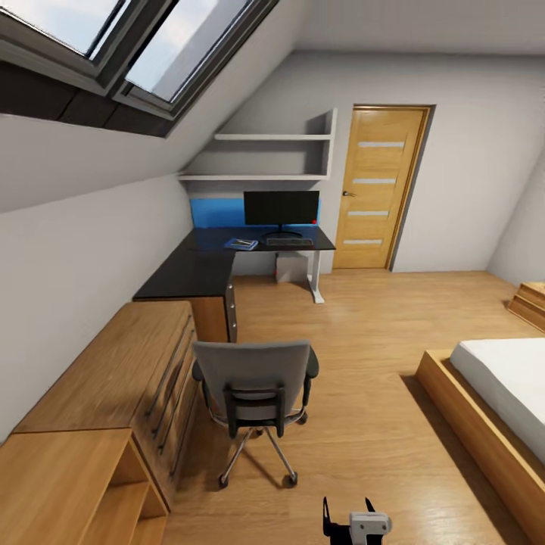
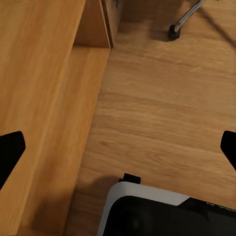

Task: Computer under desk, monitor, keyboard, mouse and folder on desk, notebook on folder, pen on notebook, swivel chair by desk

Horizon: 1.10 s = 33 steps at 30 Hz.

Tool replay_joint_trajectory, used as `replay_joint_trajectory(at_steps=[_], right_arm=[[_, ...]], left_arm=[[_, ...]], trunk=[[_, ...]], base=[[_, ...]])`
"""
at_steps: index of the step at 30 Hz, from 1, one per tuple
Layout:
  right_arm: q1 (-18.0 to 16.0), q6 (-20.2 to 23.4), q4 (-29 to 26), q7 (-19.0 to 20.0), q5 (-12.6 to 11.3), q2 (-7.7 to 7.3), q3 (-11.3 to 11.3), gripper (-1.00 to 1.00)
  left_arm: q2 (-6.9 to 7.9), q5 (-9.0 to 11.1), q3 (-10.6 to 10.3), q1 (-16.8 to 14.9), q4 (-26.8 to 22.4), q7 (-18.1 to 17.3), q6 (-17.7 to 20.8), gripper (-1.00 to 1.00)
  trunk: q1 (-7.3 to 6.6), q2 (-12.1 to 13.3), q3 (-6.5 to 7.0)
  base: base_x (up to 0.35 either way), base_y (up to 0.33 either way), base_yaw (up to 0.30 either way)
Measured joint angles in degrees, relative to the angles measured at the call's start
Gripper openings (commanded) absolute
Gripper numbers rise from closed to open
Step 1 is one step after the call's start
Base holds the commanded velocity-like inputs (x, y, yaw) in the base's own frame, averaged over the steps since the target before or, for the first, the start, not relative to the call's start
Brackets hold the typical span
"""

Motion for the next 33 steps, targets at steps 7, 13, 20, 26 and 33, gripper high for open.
replay_joint_trajectory(at_steps=[7, 13, 20, 26, 33], right_arm=[[0.00, -0.02, 0.02, 0.00, 0.00, 0.02, 0.01, 1.00], [-0.01, -0.02, 0.02, 0.00, 0.00, 0.02, 0.01, 1.00], [0.00, -0.01, 0.01, 0.00, 0.00, 0.00, 0.01, 1.00], [-0.01, -0.02, 0.02, 0.00, 0.00, 0.01, 0.01, 1.00], [-0.01, -0.02, 0.02, 0.00, 0.00, 0.02, 0.01, 1.00]], left_arm=[[0.00, 0.00, 0.00, 0.00, 0.01, -0.02, 0.02, 1.00], [0.00, 0.00, 0.00, 0.00, 0.01, -0.02, 0.03, 1.00], [0.00, 0.00, 0.00, 0.00, 0.00, -0.01, 0.02, 1.00], [0.00, 0.00, 0.00, 0.00, 0.00, -0.02, 0.03, 1.00], [0.00, 0.00, 0.00, 0.00, 0.01, -0.02, 0.03, 1.00]], trunk=[[0.00, 0.00, 0.00], [0.00, 0.00, 0.00], [0.00, 0.00, 0.00], [0.00, 0.00, 0.00], [0.00, 0.00, 0.00]], base=[[0.000, 0.108, -0.009], [0.000, 0.023, -0.002], [0.000, 0.086, 0.000], [0.000, 0.107, 0.000], [0.000, 0.020, 0.000]])
